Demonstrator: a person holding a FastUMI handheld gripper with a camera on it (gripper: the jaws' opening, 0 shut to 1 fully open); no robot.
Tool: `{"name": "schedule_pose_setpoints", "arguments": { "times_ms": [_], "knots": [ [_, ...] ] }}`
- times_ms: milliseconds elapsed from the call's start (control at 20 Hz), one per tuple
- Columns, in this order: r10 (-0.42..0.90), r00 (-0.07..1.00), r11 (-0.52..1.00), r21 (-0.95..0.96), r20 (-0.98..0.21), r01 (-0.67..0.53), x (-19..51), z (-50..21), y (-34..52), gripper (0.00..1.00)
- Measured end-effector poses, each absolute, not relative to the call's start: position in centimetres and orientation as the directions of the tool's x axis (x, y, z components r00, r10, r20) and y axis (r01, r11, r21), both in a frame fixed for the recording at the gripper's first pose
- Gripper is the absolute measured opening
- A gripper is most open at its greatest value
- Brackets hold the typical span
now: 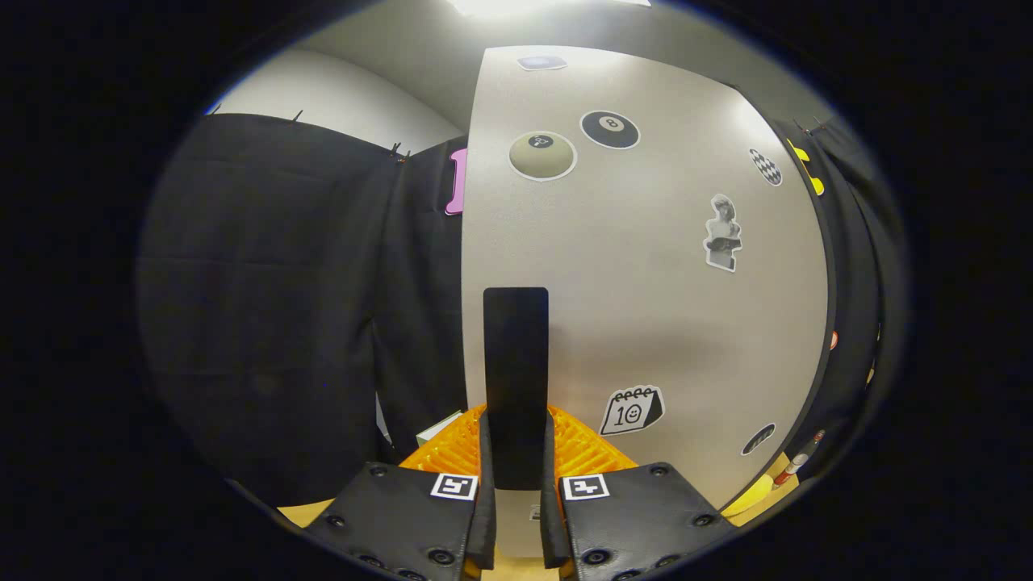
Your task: Open the shoe cabinet door, grab the shoes and put them into the shoe cabinet, then close the shoe cabinet door.
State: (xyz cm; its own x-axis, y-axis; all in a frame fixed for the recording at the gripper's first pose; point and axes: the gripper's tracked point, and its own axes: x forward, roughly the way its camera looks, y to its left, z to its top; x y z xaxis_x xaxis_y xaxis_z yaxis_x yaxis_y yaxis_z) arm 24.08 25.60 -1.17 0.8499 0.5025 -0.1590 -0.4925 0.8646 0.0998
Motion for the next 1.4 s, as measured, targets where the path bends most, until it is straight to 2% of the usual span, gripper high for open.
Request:
{"name": "schedule_pose_setpoints", "arguments": {
  "times_ms": [600, 1400],
  "knots": [
    [0.517, 0.837, 0.856, 0.117, -0.181, -0.503, 21.1, -0.8, 21.9, 0.24],
    [0.43, 0.877, 0.902, 0.067, -0.216, -0.426, 18.3, -0.3, 15.0, 0.24]
  ]
}}
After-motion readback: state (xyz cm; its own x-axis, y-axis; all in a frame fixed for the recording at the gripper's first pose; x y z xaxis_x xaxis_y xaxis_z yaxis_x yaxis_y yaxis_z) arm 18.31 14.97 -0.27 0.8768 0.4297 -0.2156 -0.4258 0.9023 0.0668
